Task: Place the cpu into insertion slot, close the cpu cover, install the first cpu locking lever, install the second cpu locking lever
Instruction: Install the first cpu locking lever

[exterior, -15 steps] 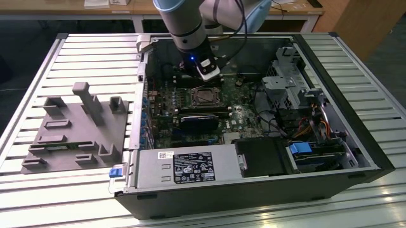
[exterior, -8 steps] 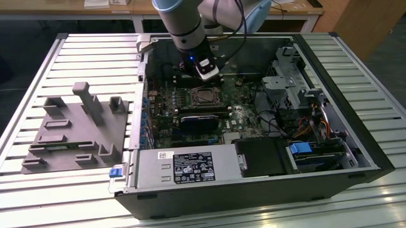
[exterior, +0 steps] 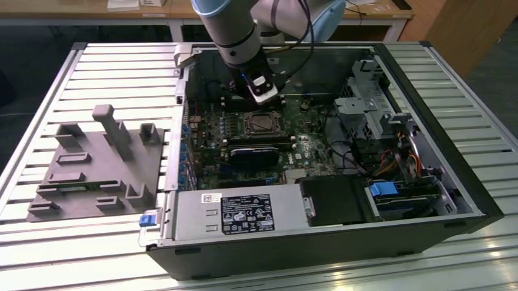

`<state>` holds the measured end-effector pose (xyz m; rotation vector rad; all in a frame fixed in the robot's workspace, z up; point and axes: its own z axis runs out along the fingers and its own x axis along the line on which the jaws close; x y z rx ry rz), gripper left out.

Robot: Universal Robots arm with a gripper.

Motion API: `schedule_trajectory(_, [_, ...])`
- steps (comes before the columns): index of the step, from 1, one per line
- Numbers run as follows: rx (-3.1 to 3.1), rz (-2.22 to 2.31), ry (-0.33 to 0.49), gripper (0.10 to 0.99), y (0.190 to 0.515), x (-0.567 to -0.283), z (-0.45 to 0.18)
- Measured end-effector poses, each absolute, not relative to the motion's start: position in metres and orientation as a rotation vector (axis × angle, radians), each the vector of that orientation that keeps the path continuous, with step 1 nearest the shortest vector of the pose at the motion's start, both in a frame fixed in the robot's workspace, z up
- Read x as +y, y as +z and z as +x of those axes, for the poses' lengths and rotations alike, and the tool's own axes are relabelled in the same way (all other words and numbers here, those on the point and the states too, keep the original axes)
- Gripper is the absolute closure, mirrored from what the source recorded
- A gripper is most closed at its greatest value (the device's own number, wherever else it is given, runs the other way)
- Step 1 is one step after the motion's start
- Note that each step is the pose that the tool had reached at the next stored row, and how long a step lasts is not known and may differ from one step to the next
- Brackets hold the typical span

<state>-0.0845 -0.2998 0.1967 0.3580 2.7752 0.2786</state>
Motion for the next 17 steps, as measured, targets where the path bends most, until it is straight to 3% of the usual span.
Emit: schedule_trajectory(17, [2.758, 0.404, 0.269, 0.984, 0.1930, -0.2945, -0.0874])
